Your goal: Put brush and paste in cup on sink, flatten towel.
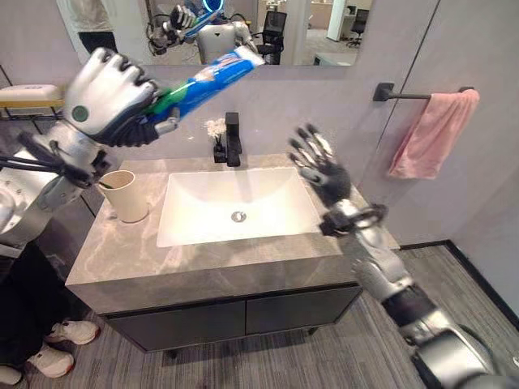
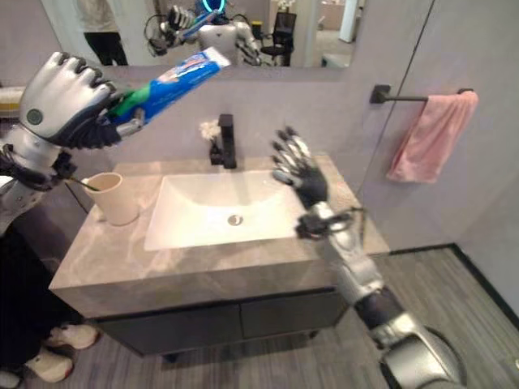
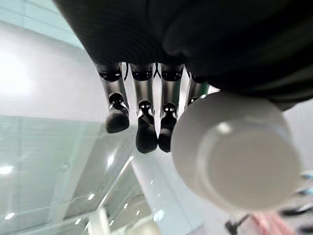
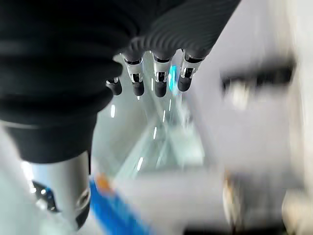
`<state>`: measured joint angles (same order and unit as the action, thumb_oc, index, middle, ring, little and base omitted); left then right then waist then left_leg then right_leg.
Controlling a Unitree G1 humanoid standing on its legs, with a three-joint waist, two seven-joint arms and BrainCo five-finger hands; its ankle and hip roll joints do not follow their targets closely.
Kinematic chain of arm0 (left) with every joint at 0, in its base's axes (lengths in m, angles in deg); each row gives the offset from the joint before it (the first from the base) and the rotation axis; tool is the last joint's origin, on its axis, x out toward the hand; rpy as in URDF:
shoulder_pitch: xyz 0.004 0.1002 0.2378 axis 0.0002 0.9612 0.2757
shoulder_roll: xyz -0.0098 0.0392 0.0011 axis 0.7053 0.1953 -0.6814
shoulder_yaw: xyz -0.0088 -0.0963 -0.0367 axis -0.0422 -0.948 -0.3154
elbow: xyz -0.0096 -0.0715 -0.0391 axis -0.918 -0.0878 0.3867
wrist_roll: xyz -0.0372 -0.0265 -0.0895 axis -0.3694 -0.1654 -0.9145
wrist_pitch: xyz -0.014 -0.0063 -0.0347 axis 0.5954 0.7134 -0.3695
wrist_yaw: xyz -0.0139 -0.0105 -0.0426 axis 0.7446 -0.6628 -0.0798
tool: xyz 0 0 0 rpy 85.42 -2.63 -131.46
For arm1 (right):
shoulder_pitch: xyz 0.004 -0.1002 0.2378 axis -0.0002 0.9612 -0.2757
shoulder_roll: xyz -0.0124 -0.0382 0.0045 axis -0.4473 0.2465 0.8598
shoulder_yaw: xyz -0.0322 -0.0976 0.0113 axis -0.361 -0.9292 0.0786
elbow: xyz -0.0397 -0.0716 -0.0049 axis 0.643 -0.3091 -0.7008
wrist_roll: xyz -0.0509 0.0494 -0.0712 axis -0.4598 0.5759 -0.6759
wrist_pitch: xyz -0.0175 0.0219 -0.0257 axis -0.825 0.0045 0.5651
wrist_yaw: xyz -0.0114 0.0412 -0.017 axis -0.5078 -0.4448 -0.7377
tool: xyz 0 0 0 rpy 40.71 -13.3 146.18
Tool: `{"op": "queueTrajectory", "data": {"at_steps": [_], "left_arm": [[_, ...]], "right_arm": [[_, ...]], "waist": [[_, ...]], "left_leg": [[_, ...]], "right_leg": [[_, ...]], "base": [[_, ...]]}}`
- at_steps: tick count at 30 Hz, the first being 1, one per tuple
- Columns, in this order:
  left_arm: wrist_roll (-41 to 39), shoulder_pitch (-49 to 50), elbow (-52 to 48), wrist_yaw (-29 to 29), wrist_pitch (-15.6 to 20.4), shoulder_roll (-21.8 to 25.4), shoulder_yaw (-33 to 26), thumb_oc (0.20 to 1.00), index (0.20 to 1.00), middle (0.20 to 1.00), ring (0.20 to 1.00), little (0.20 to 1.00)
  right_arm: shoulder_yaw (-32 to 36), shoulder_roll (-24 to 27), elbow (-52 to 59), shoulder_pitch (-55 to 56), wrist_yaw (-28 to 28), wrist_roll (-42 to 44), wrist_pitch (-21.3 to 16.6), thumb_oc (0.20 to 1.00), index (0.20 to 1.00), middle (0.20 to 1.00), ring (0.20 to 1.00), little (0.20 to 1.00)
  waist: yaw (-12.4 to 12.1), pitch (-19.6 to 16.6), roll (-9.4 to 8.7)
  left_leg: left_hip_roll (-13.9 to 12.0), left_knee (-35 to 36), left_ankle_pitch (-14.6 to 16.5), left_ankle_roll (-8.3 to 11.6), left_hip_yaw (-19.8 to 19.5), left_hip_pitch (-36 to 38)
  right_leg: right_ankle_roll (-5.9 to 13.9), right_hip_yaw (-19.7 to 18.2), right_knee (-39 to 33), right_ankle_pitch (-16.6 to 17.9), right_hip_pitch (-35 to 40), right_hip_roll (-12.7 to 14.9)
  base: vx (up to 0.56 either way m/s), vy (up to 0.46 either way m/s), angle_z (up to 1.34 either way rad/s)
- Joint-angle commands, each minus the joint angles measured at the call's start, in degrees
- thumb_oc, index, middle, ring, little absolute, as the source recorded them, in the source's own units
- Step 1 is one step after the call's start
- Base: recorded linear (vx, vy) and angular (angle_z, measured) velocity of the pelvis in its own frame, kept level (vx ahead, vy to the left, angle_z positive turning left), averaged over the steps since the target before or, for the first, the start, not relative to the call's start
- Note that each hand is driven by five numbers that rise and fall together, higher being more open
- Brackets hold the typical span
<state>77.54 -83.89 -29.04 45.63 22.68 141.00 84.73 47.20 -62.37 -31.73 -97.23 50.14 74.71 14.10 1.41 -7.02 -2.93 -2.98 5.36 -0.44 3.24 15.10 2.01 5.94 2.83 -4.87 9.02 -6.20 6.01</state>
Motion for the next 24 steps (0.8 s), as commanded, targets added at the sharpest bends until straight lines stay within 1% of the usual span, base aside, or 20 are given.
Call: {"op": "queueTrajectory", "data": {"at_steps": [1,2,3,4,7,9,10,15,17,24], "left_arm": [[-3.39,-7.02,0.73,-4.47,-1.54,-0.09,0.48,0.2,0.2,0.2,0.2,0.2],[-3.38,-7.19,0.79,-4.48,-1.53,-0.05,0.6,0.2,0.2,0.2,0.2,0.2],[-3.12,-7.83,0.27,-4.45,-1.0,-0.83,1.84,0.2,0.2,0.2,0.2,0.2],[-3.07,-7.84,-0.24,-4.36,-0.48,-0.95,2.4,0.2,0.2,0.2,0.2,0.2],[-3.06,-7.24,-0.49,-4.37,0.04,-1.73,3.31,0.2,0.2,0.2,0.2,0.2],[-2.91,-7.19,-0.9,-4.22,0.52,-2.12,4.2,0.2,0.2,0.2,0.2,0.2],[-2.97,-7.52,-0.89,-3.95,0.71,-2.76,5.54,0.2,0.2,0.2,0.2,0.2],[-3.15,-7.73,-0.99,-3.74,1.22,-3.0,6.84,0.2,0.2,0.2,0.2,0.2],[-3.52,-7.87,-1.03,-3.6,1.72,-3.66,8.2,0.2,0.2,0.2,0.2,0.2],[-5.42,-5.62,-1.72,-2.44,2.99,-5.07,8.49,0.2,0.2,0.2,0.2,0.2]], "right_arm": [[0.3,-1.11,-0.91,-7.01,-2.27,5.73,-2.67,1.0,1.0,1.0,1.0,1.0],[0.32,-1.16,-1.01,-7.13,-2.28,5.75,-2.71,1.0,1.0,1.0,1.0,1.0],[-0.76,-3.72,-1.58,-9.05,-2.79,6.79,-3.26,1.0,1.0,1.0,1.0,1.0],[-1.13,-4.67,-1.35,-10.2,-2.56,6.78,-3.73,1.0,1.0,1.0,1.0,1.0],[-1.08,-6.5,-1.34,-12.2,-2.32,7.3,-4.74,1.0,1.0,1.0,1.0,1.0],[-1.61,-6.83,-1.01,-13.08,-2.31,7.61,-4.98,1.0,1.0,1.0,1.0,1.0],[-2.19,-7.23,-0.85,-14.53,-2.41,8.15,-5.12,1.0,1.0,1.0,1.0,1.0],[-2.56,-7.06,-1.01,-16.38,-2.23,8.11,-5.59,1.0,1.0,1.0,1.0,1.0],[-3.01,-7.61,-1.14,-17.98,-2.08,8.14,-6.09,1.0,1.0,1.0,1.0,1.0],[-2.72,-9.01,0.34,-19.13,-0.78,7.47,-7.43,1.0,1.0,1.0,1.0,1.0]], "waist": [[-1.13,-1.02,-1.32],[-1.12,-0.97,-1.37],[-1.58,-0.94,-1.33],[-1.83,-0.96,-1.39],[-2.35,-1.05,-1.33],[-2.45,-1.15,-1.29],[-2.55,-1.22,-1.29],[-2.78,-1.33,-1.38],[-2.85,-1.42,-1.41],[-3.01,-1.27,-1.45]], "left_leg": [[2.94,-0.49,0.51,-1.69,-3.22,-2.18],[2.93,-0.49,0.51,-1.68,-3.23,-2.18],[2.92,-0.49,0.48,-1.64,-3.27,-2.19],[2.9,-0.5,0.48,-1.62,-3.24,-2.19],[2.92,-0.58,0.48,-1.62,-3.28,-2.16],[2.92,-0.57,0.46,-1.57,-3.35,-2.13],[2.95,-0.61,0.45,-1.59,-3.49,-2.16],[2.98,-0.61,0.39,-1.55,-3.58,-2.24],[2.96,-0.55,0.35,-1.52,-3.69,-2.32],[3.02,-0.49,0.24,-1.57,-3.79,-2.56]], "right_leg": [[3.65,-0.35,0.45,-1.61,2.25,1.69],[3.64,-0.35,0.46,-1.62,2.24,1.69],[3.56,-0.17,0.37,-1.73,2.29,1.72],[3.53,-0.13,0.32,-1.8,2.35,1.77],[3.42,-0.03,0.33,-1.89,2.5,1.79],[3.34,0.06,0.32,-1.99,2.6,1.76],[3.28,0.17,0.35,-2.04,2.67,1.77],[3.23,0.27,0.34,-2.08,2.76,1.74],[3.19,0.37,0.26,-2.09,2.71,1.68],[3.17,0.15,0.22,-1.92,2.43,1.76]], "base": [[0.01,-0.012,0.14],[0.01,-0.013,0.11],[0.0,-0.011,0.09],[0.0,0.0,0.0],[0.0,0.0,0.0],[0.0,0.0,0.0],[0.0,0.0,0.0],[0.0,0.0,0.0],[0.0,0.0,0.0],[0.0,0.0,0.0]]}}
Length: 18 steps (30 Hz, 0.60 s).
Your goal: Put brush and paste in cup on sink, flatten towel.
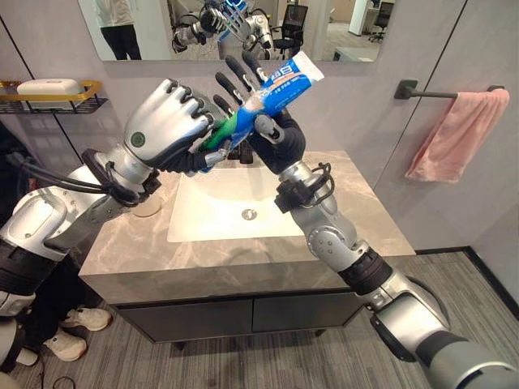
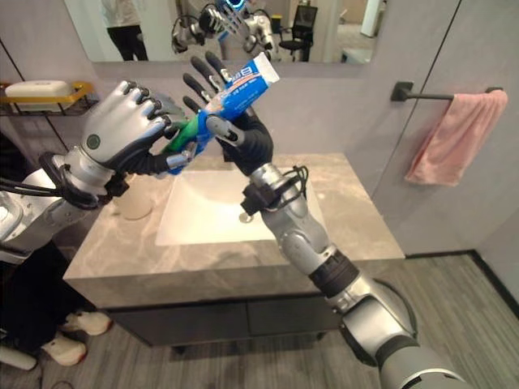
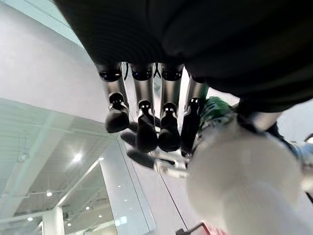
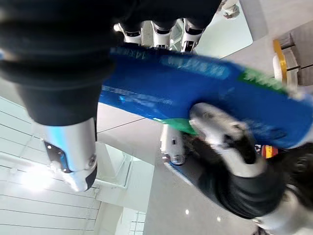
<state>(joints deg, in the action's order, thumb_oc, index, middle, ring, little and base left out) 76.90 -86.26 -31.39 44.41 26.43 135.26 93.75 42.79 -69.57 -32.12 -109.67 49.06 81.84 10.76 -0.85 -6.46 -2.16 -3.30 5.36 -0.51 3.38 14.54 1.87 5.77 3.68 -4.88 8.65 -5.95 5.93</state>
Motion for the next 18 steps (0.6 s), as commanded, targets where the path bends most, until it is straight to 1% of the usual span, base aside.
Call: {"op": "queueTrajectory", "data": {"at_steps": [1,10,12,13,15,18], "left_arm": [[-4.96,-2.77,0.58,-1.19,-0.74,0.36,-0.82,0.2,0.2,0.2,0.2,0.2],[-6.1,0.65,0.66,-0.52,-0.64,-1.27,-2.7,0.2,0.2,0.2,0.2,0.2],[-6.22,1.08,0.79,-0.54,-0.77,-1.73,-3.03,0.2,0.2,0.2,0.2,0.2],[-6.27,1.2,0.82,-0.58,-0.81,-1.92,-3.1,0.2,0.2,0.2,0.2,0.2],[-6.54,1.66,0.84,-0.61,-0.9,-2.56,-3.37,0.2,0.2,0.2,0.2,0.2],[-6.66,1.86,0.68,-0.55,-0.86,-3.0,-3.45,0.2,0.2,0.2,0.2,0.2]], "right_arm": [[1.74,-2.04,0.85,-6.42,0.35,0.46,-4.11,1.0,1.0,1.0,1.0,1.0],[2.15,-3.02,1.85,-4.26,0.73,1.75,-4.66,1.0,1.0,1.0,1.0,1.0],[2.56,-3.67,1.94,-4.2,1.14,1.82,-5.02,0.724,0.724,0.724,0.724,0.724],[2.64,-4.13,1.9,-4.28,1.34,1.8,-5.25,0.667,0.667,0.667,0.667,0.667],[3.18,-5.19,1.83,-4.45,1.91,1.65,-5.83,0.595,0.595,0.595,0.595,0.595],[3.29,-5.65,1.88,-4.5,2.32,1.32,-6.07,0.595,0.595,0.595,0.595,0.595]], "waist": [[-0.79,-1.79,-2.23],[-0.85,-1.65,-2.49],[-0.99,-1.68,-2.51],[-1.05,-1.66,-2.53],[-1.2,-1.58,-2.58],[-1.27,-1.58,-2.6]], "left_leg": [[3.34,-0.49,0.3,-1.73,-3.29,-2.46],[3.43,-0.5,0.39,-1.95,-3.36,-2.47],[3.44,-0.53,0.44,-1.98,-3.42,-2.52],[3.46,-0.53,0.47,-2.0,-3.46,-2.54],[3.48,-0.55,0.49,-2.06,-3.49,-2.59],[3.47,-0.53,0.53,-2.08,-3.53,-2.57]], "right_leg": [[3.33,-0.7,0.22,-1.53,2.18,1.87],[3.24,-0.82,0.21,-1.69,2.3,1.89],[3.22,-0.78,0.23,-1.75,2.3,1.88],[3.2,-0.79,0.25,-1.74,2.27,1.9],[3.18,-0.79,0.26,-1.72,2.26,1.93],[3.16,-0.84,0.27,-1.74,2.21,1.89]], "base": [[0.0,0.0,0.0],[0.0,0.0,0.0],[0.0,0.0,0.0],[0.0,0.0,0.0],[0.0,0.0,0.0],[0.0,0.0,0.0]]}}
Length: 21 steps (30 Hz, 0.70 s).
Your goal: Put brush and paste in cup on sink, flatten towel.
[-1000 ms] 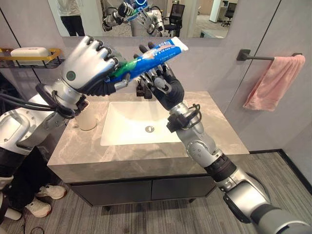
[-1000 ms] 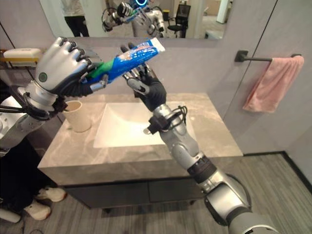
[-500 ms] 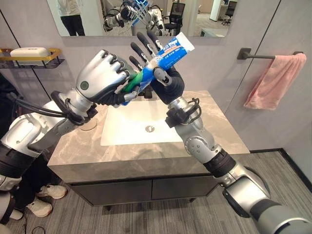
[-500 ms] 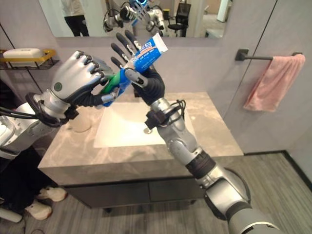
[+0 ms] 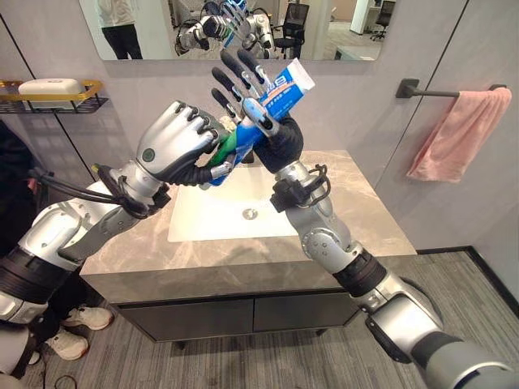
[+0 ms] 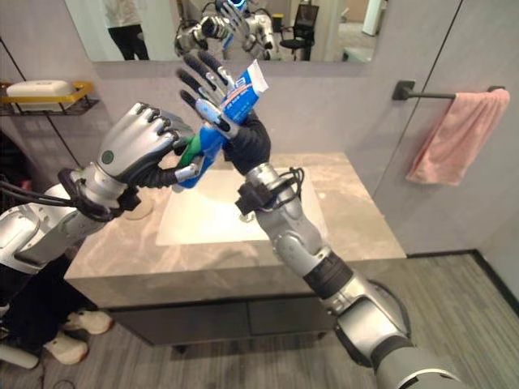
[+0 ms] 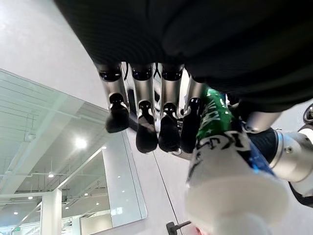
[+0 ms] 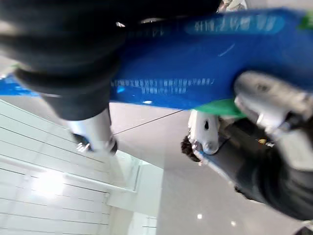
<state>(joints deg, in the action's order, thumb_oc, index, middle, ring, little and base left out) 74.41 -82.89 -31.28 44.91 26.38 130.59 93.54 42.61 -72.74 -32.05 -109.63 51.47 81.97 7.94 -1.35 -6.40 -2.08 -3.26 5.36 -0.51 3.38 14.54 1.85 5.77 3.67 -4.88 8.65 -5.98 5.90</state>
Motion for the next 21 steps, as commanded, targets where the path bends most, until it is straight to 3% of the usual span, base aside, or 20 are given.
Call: {"op": "queueTrajectory", "data": {"at_steps": [1,7,14,21], "left_arm": [[-4.58,-1.34,0.49,-0.86,-0.7,1.24,-3.41,0.2,0.2,0.2,0.2,0.2],[-5.61,-0.41,0.44,-0.56,-0.82,0.06,-4.35,0.2,0.2,0.2,0.2,0.2],[-6.41,0.71,0.06,-0.21,-0.93,-1.04,-5.12,0.2,0.2,0.2,0.2,0.2],[-7.09,2.03,-0.48,0.02,-0.76,-1.72,-5.99,0.2,0.2,0.2,0.2,0.2]], "right_arm": [[3.44,-2.54,2.21,-4.47,0.09,0.91,-3.28,0.595,0.595,0.595,0.595,0.595],[3.43,-2.29,2.68,-4.33,0.57,0.79,-3.24,0.592,0.592,0.592,0.592,0.592],[4.11,-2.6,2.57,-3.86,1.7,0.6,-3.57,0.457,0.457,0.457,0.457,0.457],[4.97,-2.44,2.9,-3.87,2.51,-0.23,-4.04,0.442,0.442,0.442,0.442,0.442]], "waist": [[-0.82,-1.62,-2.79],[-0.85,-1.54,-3.01],[-0.93,-1.34,-3.29],[-1.09,-1.35,-3.53]], "left_leg": [[3.44,-0.54,0.53,-2.11,-3.53,-2.51],[3.48,-0.6,0.6,-2.16,-3.51,-2.52],[3.52,-0.67,0.83,-2.25,-3.85,-2.23],[3.84,-0.76,1.04,-2.49,-4.23,-2.24]], "right_leg": [[3.15,-0.86,0.25,-1.75,2.26,1.92],[3.08,-0.82,0.27,-1.86,2.3,1.91],[2.96,-0.44,0.46,-2.07,2.71,1.97],[3.06,-0.15,0.5,-2.19,2.97,2.18]], "base": [[0.0,0.0,0.0],[0.0,0.0,0.0],[0.0,0.0,0.0],[0.01,0.003,0.0]]}}
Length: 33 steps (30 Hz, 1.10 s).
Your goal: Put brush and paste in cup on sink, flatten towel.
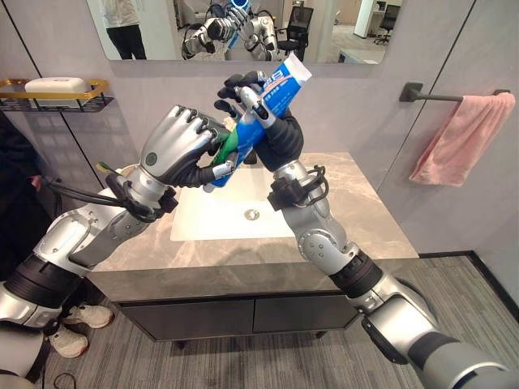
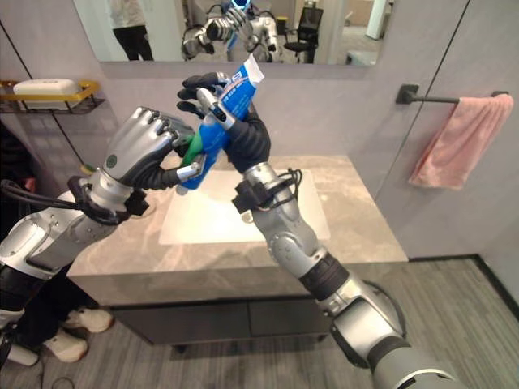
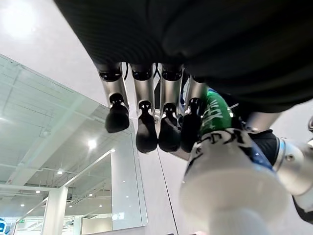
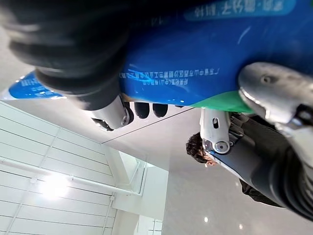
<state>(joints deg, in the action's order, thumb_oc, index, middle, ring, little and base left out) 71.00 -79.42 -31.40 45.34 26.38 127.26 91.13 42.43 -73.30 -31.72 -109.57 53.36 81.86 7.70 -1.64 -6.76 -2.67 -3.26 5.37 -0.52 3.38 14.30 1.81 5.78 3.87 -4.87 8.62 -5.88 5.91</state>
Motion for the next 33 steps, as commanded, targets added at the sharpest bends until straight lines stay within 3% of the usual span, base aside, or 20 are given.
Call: {"op": "queueTrajectory", "data": {"at_steps": [1,3,6,8,9,20,21,22,23,29,33], "left_arm": [[-3.87,-1.29,-0.39,-0.4,-0.75,1.45,-3.65,0.2,0.2,0.2,0.2,0.2],[-4.14,-0.87,-0.58,-0.3,-0.67,1.2,-4.03,0.2,0.2,0.2,0.2,0.2],[-4.49,-0.21,-0.89,-0.18,-0.71,0.9,-4.59,0.2,0.2,0.2,0.2,0.2],[-4.71,0.02,-0.9,-0.21,-0.69,0.8,-4.77,0.2,0.2,0.2,0.2,0.2],[-4.93,0.41,-1.03,-0.15,-0.72,0.61,-5.08,0.2,0.2,0.2,0.2,0.2],[-8.24,5.28,-3.2,0.11,-0.55,-2.93,-7.36,0.2,0.2,0.2,0.2,0.2],[-9.34,6.43,-4.11,0.3,-0.23,-3.52,-7.98,0.269,0.269,0.269,0.269,0.269],[-9.42,6.71,-4.34,0.44,-0.28,-3.52,-8.24,0.492,0.492,0.492,0.492,0.492],[-11.9,10.0,-6.6,0.04,-0.03,-5.56,-10.85,1.0,1.0,1.0,1.0,1.0],[-16.24,17.76,-9.82,0.48,0.5,-8.91,-15.06,1.0,1.0,1.0,1.0,1.0],[-25.28,27.21,-12.32,2.44,2.16,-11.79,-19.48,1.0,1.0,1.0,1.0,1.0]], "right_arm": [[5.19,-1.91,2.52,-3.94,0.76,-0.26,-3.82,0.442,0.442,0.442,0.442,0.442],[5.39,-1.82,2.68,-3.93,0.99,-0.58,-3.98,0.445,0.445,0.445,0.445,0.445],[5.48,-1.82,2.81,-3.86,1.21,-0.79,-3.97,0.31,0.31,0.31,0.31,0.31],[5.76,-1.79,2.76,-3.82,1.38,-0.84,-4.16,0.291,0.291,0.291,0.291,0.291],[6.14,-1.75,2.96,-3.83,1.7,-0.99,-4.26,0.2,0.2,0.2,0.2,0.2],[8.24,-2.43,3.01,-3.21,4.73,-2.57,-5.25,0.2,0.2,0.2,0.2,0.2],[8.77,-2.27,3.09,-3.06,5.21,-3.13,-5.29,0.2,0.2,0.2,0.2,0.2],[8.68,-2.29,3.16,-3.0,5.3,-3.21,-5.27,0.2,0.2,0.2,0.2,0.2],[9.65,-2.37,3.18,-2.39,6.2,-3.96,-5.14,0.2,0.2,0.2,0.2,0.2],[10.91,-1.82,3.34,-1.06,7.6,-4.8,-4.93,0.2,0.2,0.2,0.2,0.2],[12.91,-0.14,2.52,-0.65,9.32,-6.25,-4.69,0.2,0.2,0.2,0.2,0.2]], "waist": [[-0.89,-0.95,-2.99],[-1.04,-0.86,-3.08],[-1.22,-0.8,-3.26],[-1.27,-0.74,-3.34],[-1.33,-0.66,-3.48],[-2.2,-0.27,-4.01],[-2.45,-0.16,-4.1],[-2.4,-0.18,-4.05],[-2.99,0.15,-4.29],[-4.02,0.69,-4.65],[-5.98,1.52,-5.26]], "left_leg": [[3.89,-0.8,1.06,-2.52,-4.04,-2.24],[4.0,-0.83,1.1,-2.63,-4.17,-2.33],[4.09,-0.87,1.22,-2.75,-4.14,-2.3],[4.16,-0.9,1.28,-2.81,-4.16,-2.29],[4.22,-0.96,1.32,-2.89,-4.16,-2.25],[4.78,-1.16,1.75,-3.52,-4.92,-2.17],[4.87,-1.19,1.81,-3.6,-5.06,-2.17],[4.87,-1.2,1.82,-3.61,-5.06,-2.16],[5.04,-1.32,1.94,-3.82,-5.35,-2.23],[5.61,-1.69,2.24,-4.24,-6.11,-2.49],[6.2,-2.08,2.17,-4.56,-7.35,-3.16]], "right_leg": [[3.05,-0.33,0.52,-2.13,2.87,2.2],[3.09,-0.34,0.53,-2.11,2.86,2.29],[3.18,-0.3,0.58,-2.12,2.92,2.41],[3.19,-0.29,0.61,-2.14,2.92,2.4],[3.22,-0.3,0.71,-2.2,2.94,2.47],[3.2,0.11,1.5,-2.57,3.24,2.81],[3.22,0.23,1.59,-2.61,3.24,2.85],[3.22,0.22,1.61,-2.63,3.25,2.86],[3.23,0.33,1.94,-2.67,3.15,2.98],[3.36,0.9,2.26,-2.71,3.31,3.62],[3.46,1.99,2.58,-2.53,3.33,4.2]], "base": [[0.0,0.0,0.0],[0.0,0.0,0.0],[0.0,0.0,0.0],[0.01,0.008,0.03],[0.02,0.023,0.08],[0.01,0.009,0.04],[0.0,0.0,0.0],[0.0,0.0,0.0],[0.0,0.0,0.0],[0.0,0.017,0.07],[-0.01,0.02,0.16]]}}
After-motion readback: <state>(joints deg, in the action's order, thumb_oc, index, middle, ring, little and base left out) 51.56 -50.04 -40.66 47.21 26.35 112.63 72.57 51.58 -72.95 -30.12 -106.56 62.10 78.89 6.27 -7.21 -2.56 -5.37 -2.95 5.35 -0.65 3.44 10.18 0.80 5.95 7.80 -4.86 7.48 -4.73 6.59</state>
